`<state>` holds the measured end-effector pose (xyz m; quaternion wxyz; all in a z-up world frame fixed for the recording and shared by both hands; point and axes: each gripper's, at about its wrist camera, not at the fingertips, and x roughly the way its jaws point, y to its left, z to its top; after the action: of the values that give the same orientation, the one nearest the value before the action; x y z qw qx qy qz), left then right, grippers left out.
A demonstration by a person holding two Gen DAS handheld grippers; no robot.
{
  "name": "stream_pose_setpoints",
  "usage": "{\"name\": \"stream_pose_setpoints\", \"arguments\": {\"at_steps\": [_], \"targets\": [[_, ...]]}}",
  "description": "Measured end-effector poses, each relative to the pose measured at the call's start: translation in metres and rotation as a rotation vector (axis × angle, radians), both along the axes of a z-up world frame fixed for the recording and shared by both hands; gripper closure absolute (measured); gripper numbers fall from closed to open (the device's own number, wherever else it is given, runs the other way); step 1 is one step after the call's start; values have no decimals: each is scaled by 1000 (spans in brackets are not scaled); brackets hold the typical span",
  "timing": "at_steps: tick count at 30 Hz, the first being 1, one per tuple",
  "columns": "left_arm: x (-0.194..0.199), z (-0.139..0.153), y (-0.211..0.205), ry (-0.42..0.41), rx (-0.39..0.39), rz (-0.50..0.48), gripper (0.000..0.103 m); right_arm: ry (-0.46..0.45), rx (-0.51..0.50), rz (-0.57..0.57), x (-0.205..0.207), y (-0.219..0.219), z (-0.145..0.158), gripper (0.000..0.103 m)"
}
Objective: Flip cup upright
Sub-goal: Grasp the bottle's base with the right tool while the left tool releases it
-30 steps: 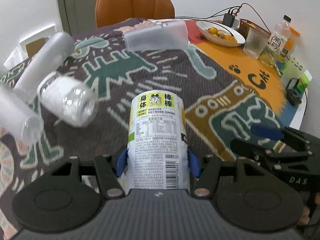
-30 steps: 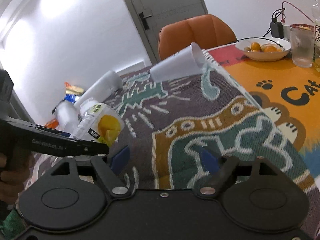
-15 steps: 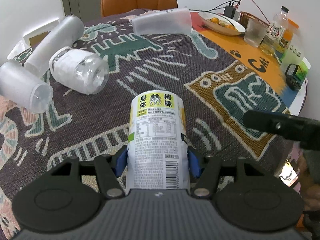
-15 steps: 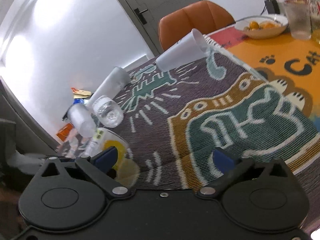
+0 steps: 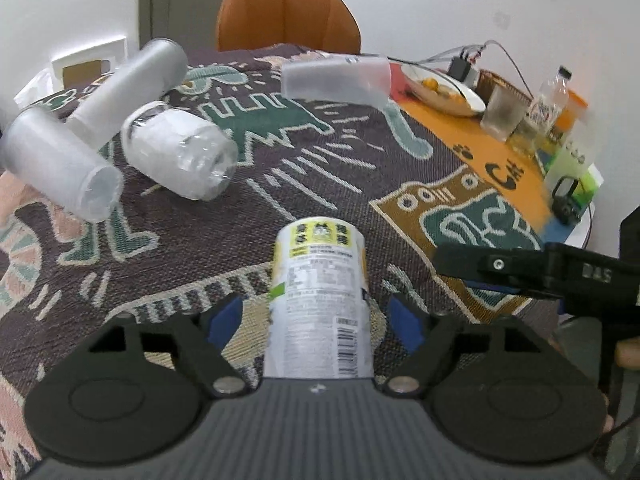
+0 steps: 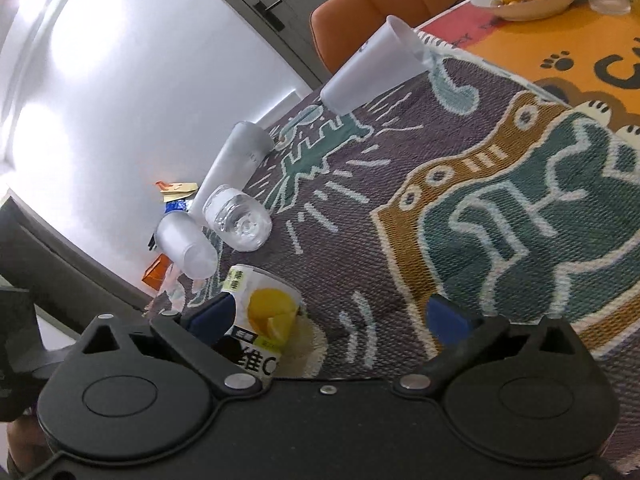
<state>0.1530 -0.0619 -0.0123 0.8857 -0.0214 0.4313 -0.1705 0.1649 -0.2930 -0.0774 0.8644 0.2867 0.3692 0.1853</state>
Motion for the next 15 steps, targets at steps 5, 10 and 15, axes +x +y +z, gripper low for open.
{"name": "stream_pose_setpoints", "arguments": {"at_steps": [5,10,15], "targets": [[-4,5,20,-15,-56,62,24,3,19,13,7,13,1,0],[-12,11,42,-73,-100,135,22,16,29,33,16,27,2,1],[-14,9,61,-92,-125,192,20,64,41,65,29,45,-2,8]]}}
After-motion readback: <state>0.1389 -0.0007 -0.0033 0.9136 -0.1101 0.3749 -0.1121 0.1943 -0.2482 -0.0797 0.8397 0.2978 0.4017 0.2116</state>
